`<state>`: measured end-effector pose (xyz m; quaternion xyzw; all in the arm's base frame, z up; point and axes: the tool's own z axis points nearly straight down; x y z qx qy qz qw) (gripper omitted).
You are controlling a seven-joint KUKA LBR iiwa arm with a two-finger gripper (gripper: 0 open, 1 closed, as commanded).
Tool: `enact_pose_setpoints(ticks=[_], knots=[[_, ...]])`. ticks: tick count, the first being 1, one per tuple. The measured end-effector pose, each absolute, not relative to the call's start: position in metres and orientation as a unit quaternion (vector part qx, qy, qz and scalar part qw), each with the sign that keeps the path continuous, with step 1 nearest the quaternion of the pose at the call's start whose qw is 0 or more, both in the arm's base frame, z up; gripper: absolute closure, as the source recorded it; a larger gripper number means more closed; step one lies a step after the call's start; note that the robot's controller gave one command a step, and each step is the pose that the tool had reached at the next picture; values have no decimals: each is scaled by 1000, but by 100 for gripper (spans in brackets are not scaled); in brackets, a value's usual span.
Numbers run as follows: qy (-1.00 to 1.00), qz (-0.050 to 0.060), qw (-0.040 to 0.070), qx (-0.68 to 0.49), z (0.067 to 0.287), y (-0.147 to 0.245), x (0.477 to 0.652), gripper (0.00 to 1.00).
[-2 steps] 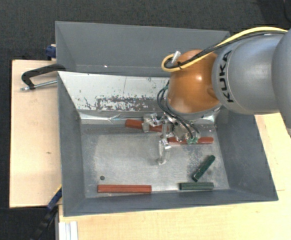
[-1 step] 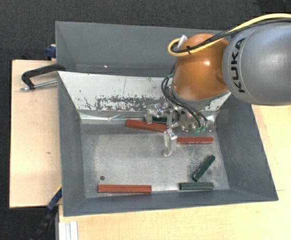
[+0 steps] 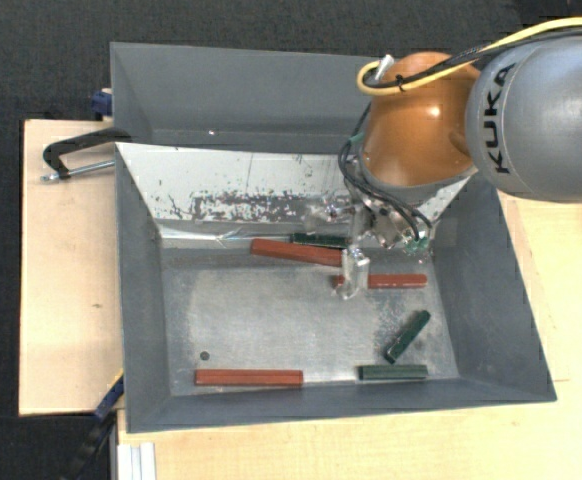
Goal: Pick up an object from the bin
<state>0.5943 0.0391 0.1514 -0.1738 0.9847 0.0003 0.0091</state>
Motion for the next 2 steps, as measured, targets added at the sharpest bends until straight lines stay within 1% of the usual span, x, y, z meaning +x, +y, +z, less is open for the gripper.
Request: enact_pose_setpoints(ticks=[1,2], knots=[[984,1,2,-177,125,-23,597,0],[969,0,4,-248,75,-19,603,100]])
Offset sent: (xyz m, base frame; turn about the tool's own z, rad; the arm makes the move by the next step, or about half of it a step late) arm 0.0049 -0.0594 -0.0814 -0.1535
